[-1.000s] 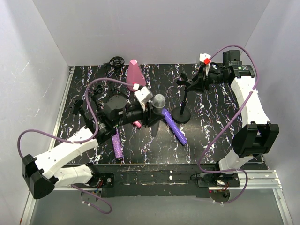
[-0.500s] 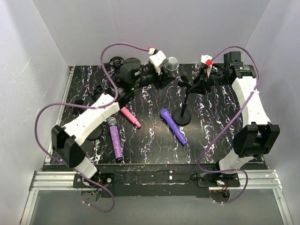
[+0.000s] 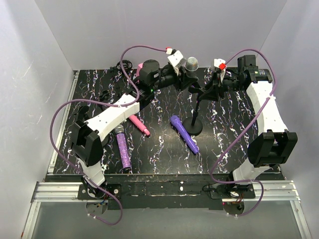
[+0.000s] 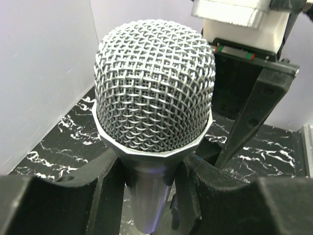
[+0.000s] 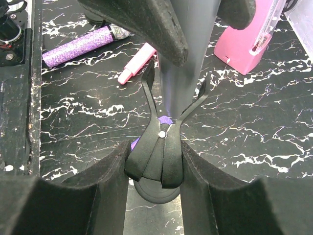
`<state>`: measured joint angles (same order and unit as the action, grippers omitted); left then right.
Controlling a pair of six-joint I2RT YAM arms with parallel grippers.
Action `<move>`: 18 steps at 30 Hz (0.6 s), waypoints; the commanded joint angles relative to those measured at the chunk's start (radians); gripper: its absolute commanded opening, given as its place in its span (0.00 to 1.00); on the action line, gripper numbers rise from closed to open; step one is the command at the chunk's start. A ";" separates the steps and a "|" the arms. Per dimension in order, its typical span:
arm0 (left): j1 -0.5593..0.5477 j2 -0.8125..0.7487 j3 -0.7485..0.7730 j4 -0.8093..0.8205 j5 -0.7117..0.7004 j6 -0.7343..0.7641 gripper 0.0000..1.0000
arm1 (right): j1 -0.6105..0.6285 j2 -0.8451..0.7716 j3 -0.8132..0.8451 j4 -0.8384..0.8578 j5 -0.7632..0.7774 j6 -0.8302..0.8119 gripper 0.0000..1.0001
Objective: Attach the microphones to the stand
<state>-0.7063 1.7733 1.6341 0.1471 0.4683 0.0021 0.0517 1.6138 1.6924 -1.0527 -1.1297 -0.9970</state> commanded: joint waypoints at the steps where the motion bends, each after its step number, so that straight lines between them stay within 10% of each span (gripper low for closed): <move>1: -0.002 0.000 0.038 0.155 0.033 -0.100 0.00 | -0.003 -0.005 0.046 -0.015 -0.073 0.021 0.02; 18: -0.039 0.141 0.119 0.117 0.135 -0.209 0.00 | 0.005 -0.012 0.027 0.040 -0.045 0.078 0.14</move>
<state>-0.7101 1.8912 1.6730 0.3073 0.5556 -0.2108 0.0437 1.6146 1.6924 -1.0302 -1.1229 -0.9447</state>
